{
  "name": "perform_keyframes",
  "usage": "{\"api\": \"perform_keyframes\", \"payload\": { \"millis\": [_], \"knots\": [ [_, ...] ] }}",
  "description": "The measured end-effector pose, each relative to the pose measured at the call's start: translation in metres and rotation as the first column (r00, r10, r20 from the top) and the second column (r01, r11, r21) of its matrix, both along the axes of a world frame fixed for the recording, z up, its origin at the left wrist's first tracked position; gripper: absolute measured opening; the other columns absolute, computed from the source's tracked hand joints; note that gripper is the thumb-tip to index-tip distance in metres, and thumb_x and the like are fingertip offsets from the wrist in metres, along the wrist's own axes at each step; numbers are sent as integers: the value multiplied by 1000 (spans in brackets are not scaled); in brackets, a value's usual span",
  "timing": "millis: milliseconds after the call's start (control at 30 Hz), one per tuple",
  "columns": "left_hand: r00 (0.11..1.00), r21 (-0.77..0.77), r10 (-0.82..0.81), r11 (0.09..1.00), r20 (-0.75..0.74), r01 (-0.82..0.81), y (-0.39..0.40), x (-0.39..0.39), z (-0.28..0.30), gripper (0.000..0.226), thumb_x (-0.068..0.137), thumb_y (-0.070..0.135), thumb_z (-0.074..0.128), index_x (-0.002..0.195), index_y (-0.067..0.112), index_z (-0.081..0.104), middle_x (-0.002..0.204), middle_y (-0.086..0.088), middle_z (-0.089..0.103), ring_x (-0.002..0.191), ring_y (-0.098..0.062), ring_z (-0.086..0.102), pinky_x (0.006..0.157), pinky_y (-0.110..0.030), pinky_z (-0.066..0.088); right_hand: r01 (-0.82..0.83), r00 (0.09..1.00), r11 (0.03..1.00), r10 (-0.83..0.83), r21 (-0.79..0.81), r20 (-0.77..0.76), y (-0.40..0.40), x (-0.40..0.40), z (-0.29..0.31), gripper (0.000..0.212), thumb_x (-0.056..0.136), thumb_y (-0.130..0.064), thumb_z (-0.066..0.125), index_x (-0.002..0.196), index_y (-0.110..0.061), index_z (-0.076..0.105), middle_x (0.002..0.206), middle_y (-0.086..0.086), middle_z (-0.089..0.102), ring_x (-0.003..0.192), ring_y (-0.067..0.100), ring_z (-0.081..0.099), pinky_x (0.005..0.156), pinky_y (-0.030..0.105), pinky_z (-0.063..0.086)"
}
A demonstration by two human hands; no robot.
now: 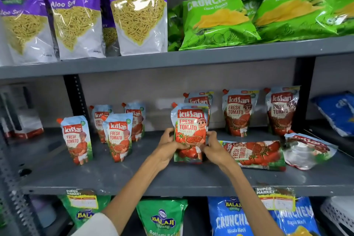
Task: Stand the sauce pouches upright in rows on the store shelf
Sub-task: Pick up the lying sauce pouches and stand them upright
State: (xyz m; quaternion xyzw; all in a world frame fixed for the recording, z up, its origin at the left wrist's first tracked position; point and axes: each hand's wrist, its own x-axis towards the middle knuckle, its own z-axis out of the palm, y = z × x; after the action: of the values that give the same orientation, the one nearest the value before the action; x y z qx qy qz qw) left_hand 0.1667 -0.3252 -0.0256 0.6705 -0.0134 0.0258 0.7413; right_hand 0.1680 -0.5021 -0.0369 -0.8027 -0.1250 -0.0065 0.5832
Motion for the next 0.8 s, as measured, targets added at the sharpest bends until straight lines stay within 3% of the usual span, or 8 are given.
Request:
{"api": "perform_keyframes", "payload": {
  "millis": [167,267,333,433,533,667,733,800],
  "knots": [
    [976,53,12,998,219,-24,-4,13,1,70,74,-17,72,118,33,52,127,-1,67,118,-12,63,95,-35,55,65,980,997,-55,-48,189,8,6,12,56,94,-4,52,138,-16,20,131,3,52,117,15,51,103,37,45],
    [968,155,-22,988,250,-17,0,20,-16,71,80,-13,69,127,37,51,130,3,66,123,-11,61,97,-30,53,47,976,987,-12,-152,220,14,9,3,63,90,3,52,141,-9,18,132,6,50,123,19,50,104,35,44],
    [967,150,-89,987,238,54,5,26,-32,68,85,-7,70,139,28,48,134,2,65,127,-14,60,96,-27,54,40,970,982,6,-187,243,16,11,-10,61,89,3,51,140,-7,19,130,3,51,119,7,52,99,21,43],
    [960,117,-120,989,251,92,11,31,-39,65,85,1,73,140,27,48,135,2,65,126,-12,61,93,-24,55,40,953,985,12,-167,302,16,19,-18,58,91,-3,52,139,-12,20,118,-17,47,99,-22,49,83,-5,37],
    [964,130,-115,988,240,85,10,32,-40,61,86,0,72,135,30,50,134,2,66,126,-13,61,95,-26,54,65,960,977,-5,-205,281,13,27,-23,58,92,-4,52,140,-9,20,119,-10,48,108,-2,50,94,17,43],
    [946,111,151,976,286,-189,-7,14,-51,60,83,5,77,132,25,50,132,7,61,122,-9,59,96,-19,50,60,974,972,-7,-228,228,3,30,-25,50,93,-9,57,133,-14,27,119,1,60,111,16,59,94,35,51],
    [865,83,392,896,314,-436,-23,-1,-55,67,76,7,82,133,20,50,128,7,58,115,-7,57,97,-21,48,78,972,964,-17,-253,234,-7,31,-21,48,92,-12,60,130,-18,31,113,-1,62,106,14,59,90,33,50],
    [791,17,536,825,297,-565,-43,-17,-50,59,72,5,83,121,18,53,119,-2,60,104,-17,60,91,-31,52,157,953,944,-68,-291,296,-22,33,-15,44,92,-14,60,130,-17,39,101,-5,61,96,12,59,82,29,47]
  ]
}}
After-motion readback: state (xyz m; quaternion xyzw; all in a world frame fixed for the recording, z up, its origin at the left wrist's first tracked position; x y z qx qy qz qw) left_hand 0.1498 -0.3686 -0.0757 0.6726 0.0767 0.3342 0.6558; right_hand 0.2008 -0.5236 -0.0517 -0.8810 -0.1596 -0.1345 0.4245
